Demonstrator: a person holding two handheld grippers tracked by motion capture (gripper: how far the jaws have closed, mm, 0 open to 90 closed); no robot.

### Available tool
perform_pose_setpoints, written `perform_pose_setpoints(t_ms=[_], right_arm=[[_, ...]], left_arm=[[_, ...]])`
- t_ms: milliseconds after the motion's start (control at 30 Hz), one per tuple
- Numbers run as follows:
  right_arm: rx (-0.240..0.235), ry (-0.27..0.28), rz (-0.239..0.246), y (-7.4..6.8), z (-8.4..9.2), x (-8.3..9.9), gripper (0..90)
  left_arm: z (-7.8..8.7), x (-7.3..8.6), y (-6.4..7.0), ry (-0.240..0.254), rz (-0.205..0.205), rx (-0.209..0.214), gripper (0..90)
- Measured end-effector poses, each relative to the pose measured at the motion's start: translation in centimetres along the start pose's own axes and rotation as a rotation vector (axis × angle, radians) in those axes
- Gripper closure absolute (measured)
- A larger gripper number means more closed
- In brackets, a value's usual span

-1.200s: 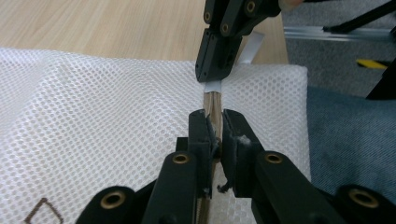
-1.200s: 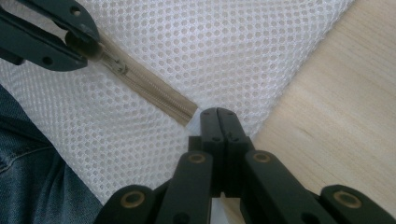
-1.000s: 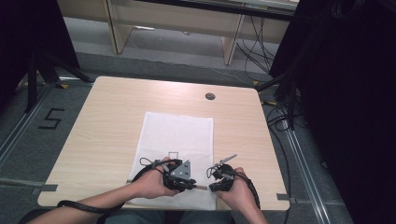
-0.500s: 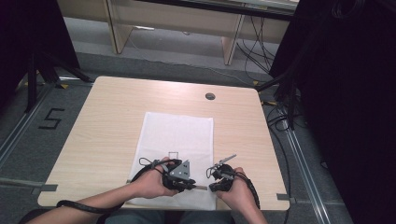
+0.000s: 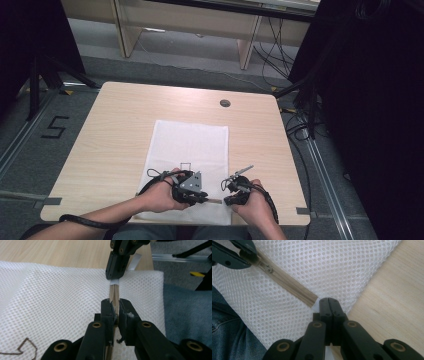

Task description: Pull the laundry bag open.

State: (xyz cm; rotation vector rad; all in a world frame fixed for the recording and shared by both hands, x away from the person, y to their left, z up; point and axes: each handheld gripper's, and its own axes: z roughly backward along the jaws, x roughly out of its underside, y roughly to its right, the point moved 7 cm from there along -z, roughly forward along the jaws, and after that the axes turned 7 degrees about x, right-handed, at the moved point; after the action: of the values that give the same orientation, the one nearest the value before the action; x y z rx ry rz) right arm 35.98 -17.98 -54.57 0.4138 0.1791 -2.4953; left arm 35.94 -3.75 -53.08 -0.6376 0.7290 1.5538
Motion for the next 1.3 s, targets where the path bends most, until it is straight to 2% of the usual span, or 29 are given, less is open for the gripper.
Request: perform_pose_setpoints(t_ms=[133,233,267,333,367,567,600,633,767,833,1100,1167,1200,1233,1300], right_arm=[[-0.002,0.01,0.011,0.07,-0.04,-0.05,90.0],[-0.001,0.001,0.0,0.0,0.0,0.01,90.0],[-0.002,0.011,0.016,0.11,-0.05,-0.04,90.0],[-0.005,0.006,0.019,0.15,-0.04,-0.01,90.0],[-0.004,0.016,0.029,0.18,-0.05,-0.07,90.0],[-0.003,0.013,0.015,0.09,-0.04,-0.06,90.0],[0.0,-0.001,0.001,0.03,0.03,0.04,90.0],[-0.003,0.012,0.018,0.11,-0.03,-0.05,90.0],[-0.003,0.016,0.03,0.23,-0.08,-0.06,90.0],[-0.003,0.012,0.023,0.24,-0.09,-0.04,90.0],[-0.006,0.008,0.02,0.17,-0.06,-0.01,90.0],[-0.005,0.017,0.032,0.23,-0.08,-0.07,90.0],[-0.006,0.009,0.023,0.19,-0.07,-0.01,90.0],[-0.003,0.011,0.025,0.25,-0.08,-0.03,90.0],[-0.004,0.009,0.023,0.25,-0.08,-0.02,90.0]], left_arm=[[-0.03,0.01,-0.01,0.001,-0.003,-0.002,82.1],[0.0,-0.02,-0.04,-0.001,-0.013,-0.002,82.1],[0.01,0.03,-0.02,-0.002,-0.006,-0.002,82.1],[0.19,0.05,-0.14,-0.005,-0.015,0.0,82.0],[0.29,0.12,-0.12,-0.001,0.0,0.001,82.1],[0.29,0.26,-0.04,0.0,0.0,0.003,82.0],[0.3,0.24,-0.05,0.001,0.0,0.004,82.0],[0.3,0.23,-0.04,0.0,-0.003,0.004,82.0],[0.43,0.29,-0.1,-0.005,-0.014,0.0,82.1],[0.58,0.32,-0.08,0.003,0.003,0.005,82.1],[0.62,0.39,0.0,0.001,-0.005,0.001,82.1],[0.62,0.41,0.04,-0.001,-0.003,0.002,82.1],[0.68,0.44,-0.06,-0.003,-0.019,-0.006,82.1],[0.75,0.46,-0.01,0.003,-0.001,0.003,82.1],[0.81,0.52,-0.04,0.003,-0.002,-0.001,82.1]])
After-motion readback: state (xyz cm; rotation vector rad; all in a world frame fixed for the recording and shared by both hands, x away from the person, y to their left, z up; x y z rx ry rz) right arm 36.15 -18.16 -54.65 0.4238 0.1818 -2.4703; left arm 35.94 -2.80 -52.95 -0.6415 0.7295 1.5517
